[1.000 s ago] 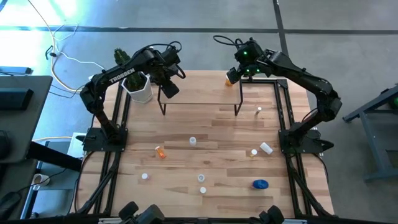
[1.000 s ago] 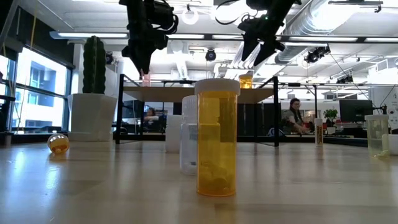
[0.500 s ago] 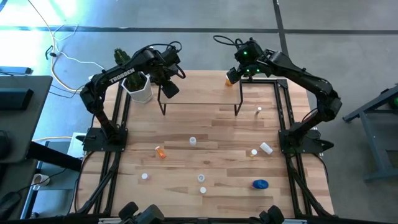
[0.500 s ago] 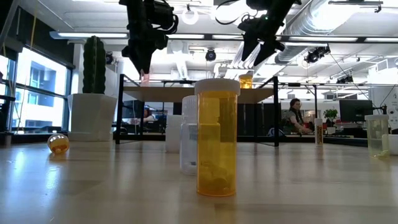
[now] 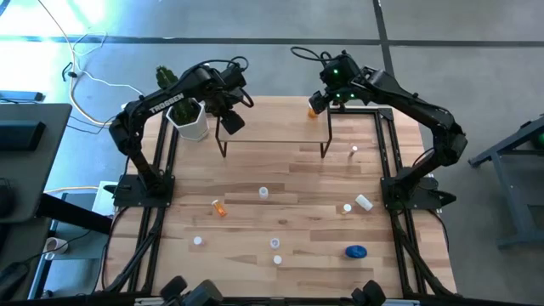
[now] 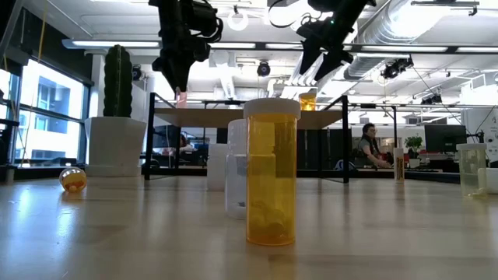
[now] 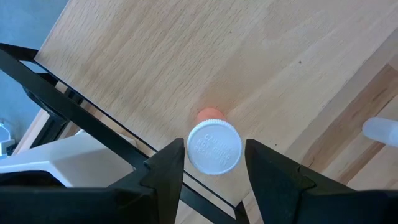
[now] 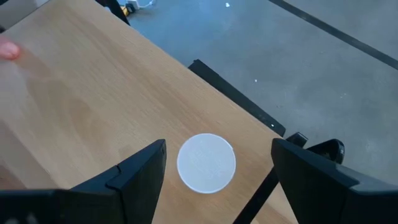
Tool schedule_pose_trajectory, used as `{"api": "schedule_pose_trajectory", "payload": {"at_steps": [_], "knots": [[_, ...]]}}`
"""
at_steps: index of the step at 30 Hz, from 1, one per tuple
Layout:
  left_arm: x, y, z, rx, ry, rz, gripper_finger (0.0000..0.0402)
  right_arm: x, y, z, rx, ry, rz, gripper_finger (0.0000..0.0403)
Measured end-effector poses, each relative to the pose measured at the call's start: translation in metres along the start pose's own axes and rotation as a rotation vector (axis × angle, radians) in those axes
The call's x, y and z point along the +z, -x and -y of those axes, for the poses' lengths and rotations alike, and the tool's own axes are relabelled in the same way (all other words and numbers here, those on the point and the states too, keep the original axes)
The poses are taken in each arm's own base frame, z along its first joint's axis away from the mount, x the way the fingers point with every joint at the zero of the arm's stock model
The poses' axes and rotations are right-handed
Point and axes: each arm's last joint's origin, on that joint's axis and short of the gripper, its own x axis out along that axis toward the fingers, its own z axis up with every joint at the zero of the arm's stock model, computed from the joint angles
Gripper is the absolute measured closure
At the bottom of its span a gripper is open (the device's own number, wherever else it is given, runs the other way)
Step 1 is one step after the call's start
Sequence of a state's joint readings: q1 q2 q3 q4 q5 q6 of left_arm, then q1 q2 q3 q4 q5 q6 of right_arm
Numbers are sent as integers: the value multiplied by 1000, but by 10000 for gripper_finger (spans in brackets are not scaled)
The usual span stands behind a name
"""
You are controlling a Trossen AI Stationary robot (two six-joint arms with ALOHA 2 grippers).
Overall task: Pick and place medicine bottles onto shelf by color
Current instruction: Put the bottom left white pill bottle on the shelf
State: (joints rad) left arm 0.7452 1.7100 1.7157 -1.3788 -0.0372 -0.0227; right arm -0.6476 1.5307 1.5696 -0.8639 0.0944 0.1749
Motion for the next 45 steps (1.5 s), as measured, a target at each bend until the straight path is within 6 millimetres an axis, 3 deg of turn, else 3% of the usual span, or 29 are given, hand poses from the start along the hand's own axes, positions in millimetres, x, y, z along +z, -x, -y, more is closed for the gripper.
{"api": "schedule_pose_trajectory", "payload": {"at_steps": [9, 14, 24, 33, 45], "knots": [[-13, 22, -1, -4, 23, 45, 243, 0, 0, -1, 10, 2, -2, 121], [-25, 40, -1, -10, 53, 95, 243, -1, 0, -4, 113, 2, -20, 121], [-53, 74, 24, -56, -33, 275, 243, -6, 4, -29, 270, 54, -49, 121], [-79, 54, 49, -253, -17, 456, 243, -13, 9, -55, 380, 111, -76, 121], [-111, 22, 72, -384, -37, 588, 243, -33, 23, -102, 489, 231, -116, 121]]}}
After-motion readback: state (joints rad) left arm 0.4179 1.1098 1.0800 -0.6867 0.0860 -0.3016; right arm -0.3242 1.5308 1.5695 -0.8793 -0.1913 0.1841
